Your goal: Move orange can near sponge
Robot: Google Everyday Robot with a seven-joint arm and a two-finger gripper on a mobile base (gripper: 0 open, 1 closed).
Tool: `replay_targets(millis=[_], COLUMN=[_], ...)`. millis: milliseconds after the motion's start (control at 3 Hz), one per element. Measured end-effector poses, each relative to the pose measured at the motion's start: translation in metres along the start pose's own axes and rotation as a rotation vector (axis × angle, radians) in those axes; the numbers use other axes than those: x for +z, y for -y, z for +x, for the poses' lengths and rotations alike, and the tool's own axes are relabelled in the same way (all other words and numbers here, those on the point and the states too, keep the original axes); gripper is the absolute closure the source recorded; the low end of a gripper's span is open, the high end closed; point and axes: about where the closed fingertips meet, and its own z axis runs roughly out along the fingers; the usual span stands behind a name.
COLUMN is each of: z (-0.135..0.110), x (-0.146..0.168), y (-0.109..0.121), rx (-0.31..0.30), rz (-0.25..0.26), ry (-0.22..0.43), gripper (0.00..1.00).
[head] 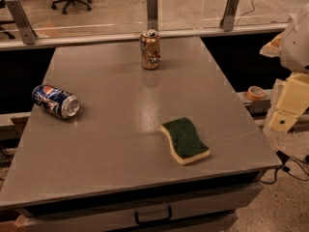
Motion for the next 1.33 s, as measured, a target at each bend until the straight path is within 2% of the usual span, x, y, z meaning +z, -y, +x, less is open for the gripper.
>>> replay_targets(millis=[333,667,1000,1333], z=[0.000,-0.017,-0.063,-0.127], x=[0.000,0.012,0.034,0.043], y=[0.000,0.022,0.070,0.124], rx=[0.000,-0.020,-0.044,-0.068], rz=[0.000,0.025,0.070,0.173], ry=[0.000,0.053,0.152,0.263], gripper=[0.00,0.00,0.00,0.00])
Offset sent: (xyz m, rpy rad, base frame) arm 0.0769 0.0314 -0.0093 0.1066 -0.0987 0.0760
